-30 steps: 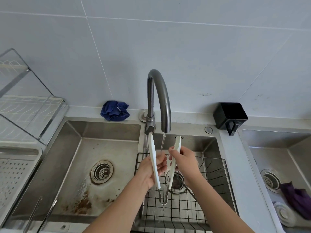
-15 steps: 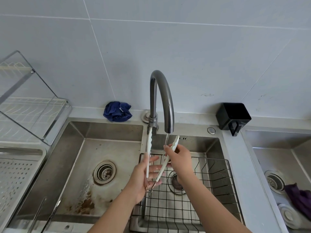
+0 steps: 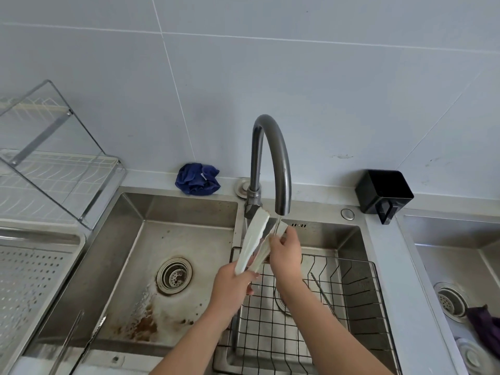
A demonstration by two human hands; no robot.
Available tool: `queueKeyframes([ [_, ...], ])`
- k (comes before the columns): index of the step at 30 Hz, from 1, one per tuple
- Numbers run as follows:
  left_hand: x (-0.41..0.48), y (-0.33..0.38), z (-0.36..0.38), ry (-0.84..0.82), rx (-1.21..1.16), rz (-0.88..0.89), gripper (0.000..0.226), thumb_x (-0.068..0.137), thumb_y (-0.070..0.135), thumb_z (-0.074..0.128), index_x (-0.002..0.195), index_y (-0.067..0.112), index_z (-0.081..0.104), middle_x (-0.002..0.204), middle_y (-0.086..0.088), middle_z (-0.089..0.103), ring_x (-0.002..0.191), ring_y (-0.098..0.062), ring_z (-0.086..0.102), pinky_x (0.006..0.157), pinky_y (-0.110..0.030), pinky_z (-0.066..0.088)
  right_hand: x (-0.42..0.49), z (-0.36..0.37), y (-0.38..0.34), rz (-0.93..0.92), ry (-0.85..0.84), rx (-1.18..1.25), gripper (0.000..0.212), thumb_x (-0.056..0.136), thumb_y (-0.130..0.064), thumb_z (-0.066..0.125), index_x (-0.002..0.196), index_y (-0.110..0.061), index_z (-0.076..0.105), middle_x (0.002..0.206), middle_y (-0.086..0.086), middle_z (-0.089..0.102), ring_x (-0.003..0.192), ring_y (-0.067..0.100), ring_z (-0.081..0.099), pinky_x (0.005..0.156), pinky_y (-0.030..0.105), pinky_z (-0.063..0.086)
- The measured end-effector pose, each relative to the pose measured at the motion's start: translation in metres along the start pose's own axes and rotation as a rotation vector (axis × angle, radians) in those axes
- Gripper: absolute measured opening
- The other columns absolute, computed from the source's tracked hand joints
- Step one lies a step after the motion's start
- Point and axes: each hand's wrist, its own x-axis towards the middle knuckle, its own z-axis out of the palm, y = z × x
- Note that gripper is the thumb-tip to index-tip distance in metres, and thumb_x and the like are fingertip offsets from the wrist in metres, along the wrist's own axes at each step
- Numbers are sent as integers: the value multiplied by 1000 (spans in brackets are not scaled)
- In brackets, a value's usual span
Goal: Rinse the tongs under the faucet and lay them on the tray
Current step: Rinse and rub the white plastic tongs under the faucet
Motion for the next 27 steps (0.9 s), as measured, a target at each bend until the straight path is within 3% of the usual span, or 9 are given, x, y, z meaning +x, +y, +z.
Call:
queueKeyframes([
  [3, -4, -2, -8, 19, 41, 0, 25, 77, 10, 69, 99, 17, 79, 80, -8, 73, 57, -8, 60, 55, -25, 52, 11, -8, -3, 2, -40, -33, 18, 97, -4, 58, 108, -18, 61, 98, 6, 70, 86, 27, 74, 74, 50, 65],
  [6, -9, 3, -13, 20, 64, -6, 28, 72, 17, 64, 95, 21, 79, 79, -8, 75, 61, -12, 62, 64, -43, 59, 17, -14, -6, -94, 64, -209, 14, 103, -16, 54, 101, -17, 68, 92, 3, 71, 80, 20, 72, 67, 44, 65],
  [8, -13, 6, -18, 40, 83, -22, 30, 70, 16, 60, 93, 19, 79, 84, -12, 76, 61, -16, 64, 68, -50, 60, 14, -12, -3, -67, -15, -182, 22, 104, -15, 51, 96, -12, 70, 88, 7, 73, 77, 23, 75, 63, 40, 66],
  [11, -23, 12, -31, 82, 152, -51, 24, 74, 16, 61, 89, 17, 79, 85, -11, 76, 59, -20, 68, 51, -37, 59, 7, -9, 8, 88, -250, 76, 29, 96, 0, 44, 97, -12, 71, 92, 15, 78, 82, 27, 78, 67, 42, 65],
  [13, -29, 16, -39, 111, 193, -69, 20, 82, 9, 60, 86, 20, 76, 83, -9, 76, 60, -22, 72, 38, -23, 45, 4, -9, 13, 165, -347, 216, 30, 94, 5, 44, 105, -8, 69, 98, 18, 79, 87, 29, 79, 66, 39, 63],
  [15, -36, 20, -46, 113, 225, -76, 21, 85, 7, 59, 91, 19, 75, 86, -10, 76, 66, -22, 75, 40, -24, 46, 3, -6, 17, 205, -366, 254, 24, 99, 2, 47, 110, -5, 67, 97, 19, 79, 88, 31, 79, 65, 38, 63],
  [18, -45, 24, -50, 105, 255, -84, 17, 86, 11, 60, 90, 16, 76, 85, -12, 77, 69, -20, 76, 49, -35, 55, 1, 0, 23, 211, -288, 174, 20, 103, -7, 50, 102, -6, 70, 91, 21, 78, 80, 32, 79, 61, 39, 64],
  [23, -52, 32, -52, 150, 477, 6, 26, 72, 31, 54, 76, 13, 72, 69, -11, 73, 54, -20, 60, 56, -48, 55, -6, -1, 32, 160, -253, -22, 25, 104, -9, 48, 93, -6, 71, 70, 14, 71, 53, 24, 71, 50, 35, 59],
  [27, -48, 33, -58, 198, 624, 48, 31, 83, 28, 62, 54, 19, 60, 43, 8, 55, 42, -11, 45, 45, -28, 35, -7, -13, 34, 255, -368, 108, 29, 95, 5, 43, 100, 1, 72, 77, 16, 74, 64, 29, 75, 57, 35, 62],
])
